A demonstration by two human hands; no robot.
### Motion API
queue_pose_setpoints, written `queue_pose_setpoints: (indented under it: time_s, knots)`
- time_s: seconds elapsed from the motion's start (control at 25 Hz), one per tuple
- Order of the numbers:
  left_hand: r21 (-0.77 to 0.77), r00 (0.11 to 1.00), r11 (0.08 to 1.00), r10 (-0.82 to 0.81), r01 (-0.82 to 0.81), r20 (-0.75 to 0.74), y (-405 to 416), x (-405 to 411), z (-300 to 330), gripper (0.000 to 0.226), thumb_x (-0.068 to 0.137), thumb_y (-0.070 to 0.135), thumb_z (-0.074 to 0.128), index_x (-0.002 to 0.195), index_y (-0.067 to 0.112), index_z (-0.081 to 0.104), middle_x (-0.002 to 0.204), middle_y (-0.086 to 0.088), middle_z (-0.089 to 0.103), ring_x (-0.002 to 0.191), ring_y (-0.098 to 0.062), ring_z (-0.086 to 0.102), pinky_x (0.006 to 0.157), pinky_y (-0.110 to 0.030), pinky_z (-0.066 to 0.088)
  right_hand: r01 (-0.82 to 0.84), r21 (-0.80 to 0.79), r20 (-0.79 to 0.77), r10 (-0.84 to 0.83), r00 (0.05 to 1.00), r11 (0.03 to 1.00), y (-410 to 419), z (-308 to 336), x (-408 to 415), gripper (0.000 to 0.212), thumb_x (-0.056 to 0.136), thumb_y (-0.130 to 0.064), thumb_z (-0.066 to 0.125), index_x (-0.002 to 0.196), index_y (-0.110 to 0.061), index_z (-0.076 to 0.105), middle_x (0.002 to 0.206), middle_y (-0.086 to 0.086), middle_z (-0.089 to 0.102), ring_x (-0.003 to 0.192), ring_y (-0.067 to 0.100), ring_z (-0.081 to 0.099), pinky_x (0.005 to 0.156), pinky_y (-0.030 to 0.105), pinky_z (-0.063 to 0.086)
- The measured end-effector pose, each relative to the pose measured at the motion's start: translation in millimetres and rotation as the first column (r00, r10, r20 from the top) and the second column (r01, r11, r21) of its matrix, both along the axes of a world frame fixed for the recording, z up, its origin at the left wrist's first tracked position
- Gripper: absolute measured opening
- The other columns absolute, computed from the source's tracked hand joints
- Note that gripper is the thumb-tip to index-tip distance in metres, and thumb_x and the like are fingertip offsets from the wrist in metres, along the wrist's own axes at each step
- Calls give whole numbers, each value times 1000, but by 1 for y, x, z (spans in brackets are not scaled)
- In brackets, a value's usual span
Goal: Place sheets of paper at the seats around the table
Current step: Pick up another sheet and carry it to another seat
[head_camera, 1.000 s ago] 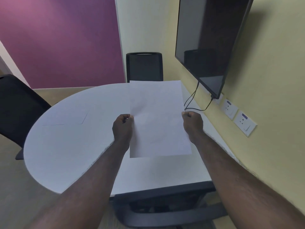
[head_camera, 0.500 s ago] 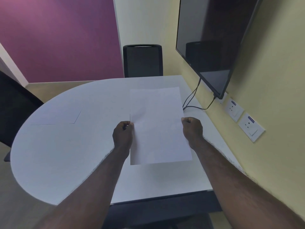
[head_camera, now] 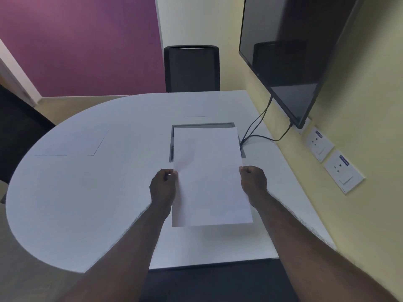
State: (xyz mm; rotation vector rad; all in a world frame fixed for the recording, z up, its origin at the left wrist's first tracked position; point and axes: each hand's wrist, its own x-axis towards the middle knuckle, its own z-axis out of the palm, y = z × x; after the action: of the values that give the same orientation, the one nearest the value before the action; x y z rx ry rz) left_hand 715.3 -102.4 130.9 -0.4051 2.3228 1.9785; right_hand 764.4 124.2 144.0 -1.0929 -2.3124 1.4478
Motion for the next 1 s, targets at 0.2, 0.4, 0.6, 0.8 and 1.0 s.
queue_pose_setpoints:
  time_s: [0.2,0.4,0.6,0.8,1.0]
  knots:
    - [-82,998,997,9,-4,57,4,-11,-38,9,88,28,60,89,21,66,84,4,63,78,-17,58,64,-28,45,-7,-25,74,9,997,1000,5,-39,-12,35,95,-28,52,63,-15,51,71,3,54,80,29,53,89,45,46]
    - [-151,994,988,5,12,112,7,-25,-77,9,87,30,62,87,21,66,85,5,64,80,-17,58,71,-32,47,-9,-20,152,11,988,1000,6,-82,-27,43,95,-27,50,54,-20,38,60,-5,42,73,26,42,75,38,38]
    - [-249,980,968,15,36,198,13,-32,-113,13,87,33,61,89,21,66,88,6,65,88,-21,62,86,-42,52,-6,8,257,3,967,1000,9,-119,-36,45,95,-28,50,54,-20,34,57,-6,38,71,26,41,72,37,32]
    - [-283,964,958,22,55,264,16,-37,-141,11,87,33,59,85,24,65,86,8,65,89,-23,62,89,-46,51,-22,50,322,5,947,999,10,-153,-42,46,94,-27,50,53,-20,31,56,-7,35,71,26,40,70,36,30]
    - [-313,947,947,32,74,320,14,-39,-160,10,86,34,60,83,25,64,85,10,66,88,-19,62,95,-49,46,-46,63,380,19,925,997,11,-178,-45,30,94,-31,52,67,-17,55,76,0,59,83,29,54,73,35,37]
